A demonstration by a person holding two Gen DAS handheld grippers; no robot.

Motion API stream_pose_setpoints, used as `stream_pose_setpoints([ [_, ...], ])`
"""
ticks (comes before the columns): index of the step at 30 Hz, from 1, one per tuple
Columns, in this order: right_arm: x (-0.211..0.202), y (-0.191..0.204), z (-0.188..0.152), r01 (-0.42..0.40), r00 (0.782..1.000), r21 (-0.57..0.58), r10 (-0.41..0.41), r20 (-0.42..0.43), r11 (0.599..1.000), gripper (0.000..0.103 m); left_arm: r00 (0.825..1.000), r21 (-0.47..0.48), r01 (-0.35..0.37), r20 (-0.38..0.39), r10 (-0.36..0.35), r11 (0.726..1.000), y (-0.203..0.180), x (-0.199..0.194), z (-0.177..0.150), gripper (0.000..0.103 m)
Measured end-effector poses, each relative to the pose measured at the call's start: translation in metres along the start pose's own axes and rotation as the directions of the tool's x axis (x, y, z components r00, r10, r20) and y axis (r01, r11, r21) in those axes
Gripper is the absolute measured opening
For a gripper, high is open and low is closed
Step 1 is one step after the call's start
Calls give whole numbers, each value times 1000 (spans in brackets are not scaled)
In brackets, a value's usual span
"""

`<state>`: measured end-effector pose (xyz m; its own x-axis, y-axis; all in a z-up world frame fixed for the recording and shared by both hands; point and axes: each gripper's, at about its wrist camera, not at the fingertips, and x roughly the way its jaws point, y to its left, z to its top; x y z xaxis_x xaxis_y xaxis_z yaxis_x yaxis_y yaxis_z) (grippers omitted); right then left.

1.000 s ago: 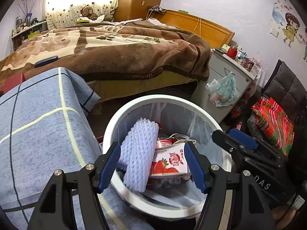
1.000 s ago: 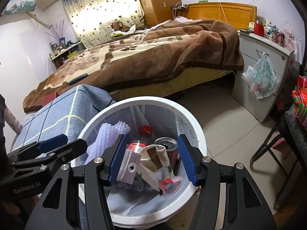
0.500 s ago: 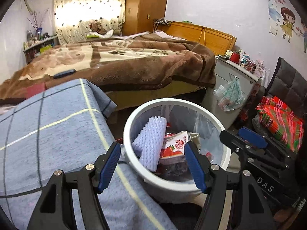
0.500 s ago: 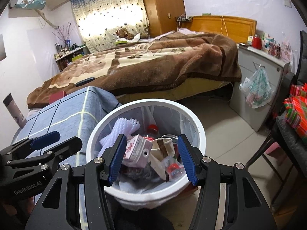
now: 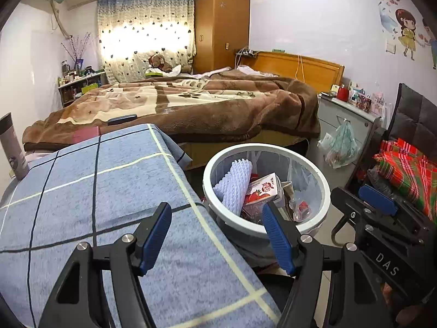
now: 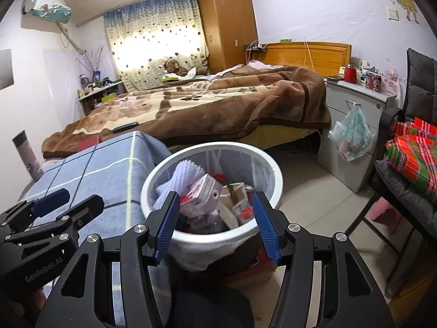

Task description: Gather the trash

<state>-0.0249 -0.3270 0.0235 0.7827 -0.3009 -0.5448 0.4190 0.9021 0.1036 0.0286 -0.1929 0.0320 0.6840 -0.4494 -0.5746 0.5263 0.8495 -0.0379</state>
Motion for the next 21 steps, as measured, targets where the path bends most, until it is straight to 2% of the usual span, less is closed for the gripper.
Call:
stream_pose_setpoints([
  [21, -15, 11, -12, 11, 999, -21, -10, 36, 1000, 57, 999, -3, -36, 13, 36, 999, 1, -17, -17, 71],
])
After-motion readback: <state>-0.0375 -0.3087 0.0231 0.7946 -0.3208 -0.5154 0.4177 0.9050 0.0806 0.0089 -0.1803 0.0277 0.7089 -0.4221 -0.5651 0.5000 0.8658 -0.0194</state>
